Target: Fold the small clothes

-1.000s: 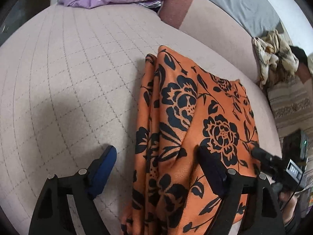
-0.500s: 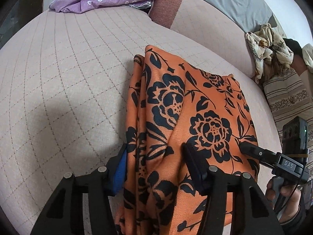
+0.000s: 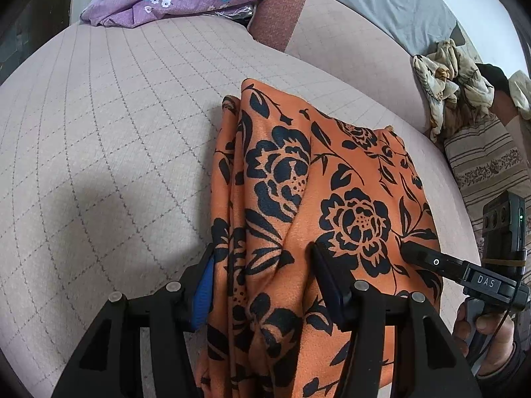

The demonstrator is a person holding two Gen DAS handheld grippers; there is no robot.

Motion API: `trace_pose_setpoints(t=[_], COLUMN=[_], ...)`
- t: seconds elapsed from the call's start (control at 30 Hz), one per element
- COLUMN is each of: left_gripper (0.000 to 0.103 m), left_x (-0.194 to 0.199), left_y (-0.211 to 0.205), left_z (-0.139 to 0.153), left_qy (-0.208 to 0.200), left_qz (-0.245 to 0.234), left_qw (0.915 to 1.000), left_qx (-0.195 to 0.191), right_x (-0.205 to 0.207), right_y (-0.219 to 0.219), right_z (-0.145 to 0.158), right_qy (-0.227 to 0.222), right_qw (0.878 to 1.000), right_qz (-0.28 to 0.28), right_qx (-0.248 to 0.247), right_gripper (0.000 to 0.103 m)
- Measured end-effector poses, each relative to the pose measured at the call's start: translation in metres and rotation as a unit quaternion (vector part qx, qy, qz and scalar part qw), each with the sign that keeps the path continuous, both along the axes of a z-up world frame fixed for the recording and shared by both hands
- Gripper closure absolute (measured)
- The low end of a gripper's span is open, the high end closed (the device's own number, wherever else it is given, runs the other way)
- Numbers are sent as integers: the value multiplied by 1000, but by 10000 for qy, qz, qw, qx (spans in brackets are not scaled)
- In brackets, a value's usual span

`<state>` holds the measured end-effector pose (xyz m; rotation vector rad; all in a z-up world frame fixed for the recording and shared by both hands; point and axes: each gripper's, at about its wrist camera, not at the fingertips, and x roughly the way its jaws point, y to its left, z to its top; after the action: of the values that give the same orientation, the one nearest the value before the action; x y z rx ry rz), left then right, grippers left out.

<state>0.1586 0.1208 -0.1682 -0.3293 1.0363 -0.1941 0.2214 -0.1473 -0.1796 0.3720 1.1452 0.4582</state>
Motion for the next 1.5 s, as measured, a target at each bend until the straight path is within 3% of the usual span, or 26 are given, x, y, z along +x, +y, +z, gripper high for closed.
trace_pose_setpoints(t=[0.2, 0.3, 0.57, 0.63, 0.7, 0.73, 0.77, 0.83, 0.9, 1.03, 1.07, 1.13, 1.17, 1.2, 1.23, 1.27, 1.3, 1.33, 1.43, 1.5], left_gripper=[69, 75, 76, 74, 60, 58, 58, 58, 58, 58, 55, 38, 30, 30, 30, 30, 30, 30, 28, 16], left_x=[-3, -8, -2, 15, 26, 35, 38, 31, 20, -5, -6, -14, -14, -11, -7, -8, -16, -25, -49, -65], left_y=[-13, -18, -67, -88, -103, -111, -114, -108, -99, -94, -98, -109, -115, -121, -125, -123, -116, -111, -106, -108], left_z=[7, 18, 75, 73, 62, 47, 39, 31, 37, 58, 61, 55, 48, 31, 13, 7, 12, 25, 56, 69], left_qy=[-301, -446, -1064, -1069, -931, -632, -474, -439, -549, -831, -881, -933, -851, -566, -183, -54, -184, -397, -935, -1088], left_qz=[-251, -289, -581, -638, -633, -672, -669, -580, -434, -303, -320, -412, -445, -471, -515, -537, -400, -281, -195, -131], left_qw=[9987, 9975, 9923, 9916, 9921, 9921, 9915, 9915, 9904, 9894, 9892, 9869, 9864, 9851, 9834, 9843, 9871, 9872, 9798, 9762], left_qx=[316, 473, 256, 344, 549, 852, 1010, 1074, 1191, 1152, 1126, 1247, 1336, 1552, 1731, 1683, 1538, 1522, 1760, 1872], right_x=[-4, -9, -16, -10, -1, 4, 11, 12, -2, -22, -23, -19, -12, -7, 4, 17, 16, 8, -19, -41], right_y=[12, 15, -14, -39, -69, -84, -102, -125, -140, -135, -129, -112, -103, -96, -91, -90, -92, -93, -87, -86], right_z=[13, 30, 92, 97, 88, 78, 59, 31, 25, 60, 70, 82, 79, 72, 52, 25, 16, 25, 60, 76], right_qy=[-286, -530, -1373, -1447, -1279, -1114, -752, -129, -223, -967, -1134, -1281, -1247, -1148, -825, -276, -155, -383, -760, -1010], right_qw=[9990, 9974, 9889, 9887, 9915, 9931, 9949, 9942, 9925, 9889, 9884, 9894, 9906, 9920, 9954, 9984, 9979, 9962, 9949, 9907], right_qz=[219, 398, 523, 313, -10, -238, -553, -910, -1075, -1084, -987, -676, -548, -507, -476, -483, -619, -758, -663, -763], right_qx=[-269, -286, -226, -251, -253, -276, -374, -553, -531, -324, -207, 52, 148, 145, 100, 111, 134, 195, 2, -501], right_gripper=[58, 63, 64, 64, 62, 56, 44, 43, 43, 43, 42, 31, 25, 20, 18, 18, 19, 19, 19, 18])
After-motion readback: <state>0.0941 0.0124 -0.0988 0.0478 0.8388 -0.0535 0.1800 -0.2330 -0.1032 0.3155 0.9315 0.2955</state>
